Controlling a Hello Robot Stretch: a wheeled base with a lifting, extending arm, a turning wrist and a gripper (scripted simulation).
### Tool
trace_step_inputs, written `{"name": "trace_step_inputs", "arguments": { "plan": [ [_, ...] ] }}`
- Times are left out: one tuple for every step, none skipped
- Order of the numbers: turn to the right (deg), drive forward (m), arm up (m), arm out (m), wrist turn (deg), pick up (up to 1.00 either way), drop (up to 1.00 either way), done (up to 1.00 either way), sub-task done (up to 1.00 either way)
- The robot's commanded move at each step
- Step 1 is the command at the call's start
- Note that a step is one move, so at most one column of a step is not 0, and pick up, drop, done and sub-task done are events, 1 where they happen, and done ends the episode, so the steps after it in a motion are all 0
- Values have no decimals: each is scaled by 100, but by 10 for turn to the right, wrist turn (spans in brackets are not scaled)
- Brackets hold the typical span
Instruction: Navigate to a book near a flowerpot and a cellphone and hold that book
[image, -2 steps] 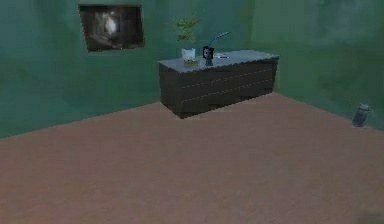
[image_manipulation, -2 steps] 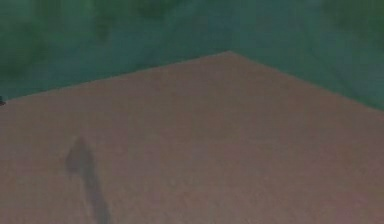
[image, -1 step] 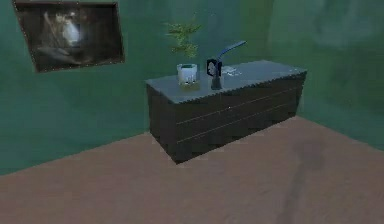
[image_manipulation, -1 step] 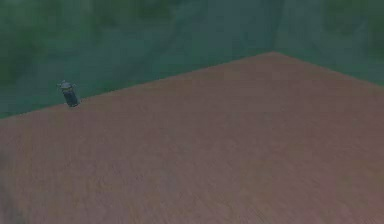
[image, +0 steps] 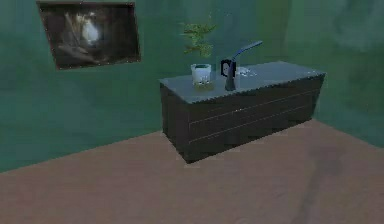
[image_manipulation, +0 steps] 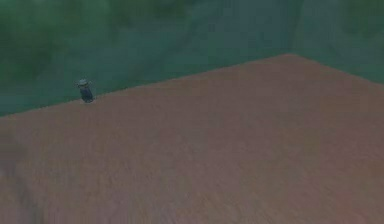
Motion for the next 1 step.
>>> {"name": "trace_step_inputs", "arguments": {
  "plan": [
    [0, 100, 0, 0, 0, 0, 0, 0, 0]
  ]
}}
